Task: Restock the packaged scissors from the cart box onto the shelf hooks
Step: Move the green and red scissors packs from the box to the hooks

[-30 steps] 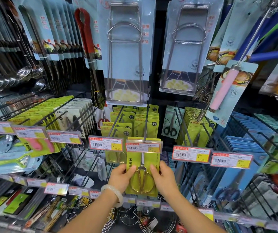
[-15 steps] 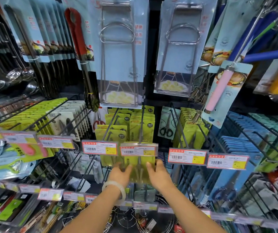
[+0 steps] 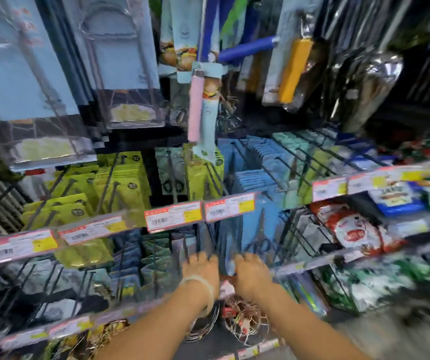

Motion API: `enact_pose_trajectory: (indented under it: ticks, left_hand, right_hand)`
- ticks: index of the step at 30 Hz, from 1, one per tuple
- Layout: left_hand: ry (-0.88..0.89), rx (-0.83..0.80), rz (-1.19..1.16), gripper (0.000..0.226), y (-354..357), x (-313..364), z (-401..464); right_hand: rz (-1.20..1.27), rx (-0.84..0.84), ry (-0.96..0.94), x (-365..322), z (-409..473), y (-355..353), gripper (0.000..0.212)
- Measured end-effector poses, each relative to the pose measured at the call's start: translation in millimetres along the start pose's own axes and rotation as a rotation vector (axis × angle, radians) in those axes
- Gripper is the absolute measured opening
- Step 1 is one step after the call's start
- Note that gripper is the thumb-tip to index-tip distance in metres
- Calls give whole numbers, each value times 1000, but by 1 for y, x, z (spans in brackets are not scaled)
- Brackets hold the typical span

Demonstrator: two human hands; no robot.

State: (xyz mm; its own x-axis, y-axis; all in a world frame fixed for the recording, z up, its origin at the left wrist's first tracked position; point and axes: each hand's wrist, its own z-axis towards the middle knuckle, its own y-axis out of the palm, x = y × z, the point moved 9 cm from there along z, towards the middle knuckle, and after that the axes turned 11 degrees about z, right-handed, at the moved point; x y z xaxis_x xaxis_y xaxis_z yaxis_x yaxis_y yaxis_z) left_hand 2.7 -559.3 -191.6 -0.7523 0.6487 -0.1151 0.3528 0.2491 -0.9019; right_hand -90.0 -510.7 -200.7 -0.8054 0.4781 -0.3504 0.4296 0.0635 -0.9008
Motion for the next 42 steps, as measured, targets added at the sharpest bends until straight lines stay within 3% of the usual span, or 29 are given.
enact_pose_trajectory:
  ticks: [5,16,25,31,34,36,39,42]
  left_hand:
    - [224,59,102,71,-42,143,7]
    - [625,165,250,61,-76,480,-29]
    - [952,238,403,51,-85,706,-101]
    - [1062,195,521,65,-74,812,-104]
    - [1103,205,509,56,-83,871,-91]
    - [1121,203,471,50,-95,914,-78]
    - [1127,199,428,58,-121,976,-55]
    - [1115,226,417,57,-147,1032,-27]
  right_hand:
    - [-15,74,154,122,-41,-58,57]
    - [81,269,627,434,-214,-140,45]
    - [247,325,978,603,-359,-167,47]
    - [322,333,1103,693,-398,-163,53]
    - [325,339,1130,745,-396,-177,47]
    - [322,346,1142,783,-390,-194,49]
    - [309,348,1149,841,-379,-231,52]
    - [308,453,1135,896,-371,-280,47]
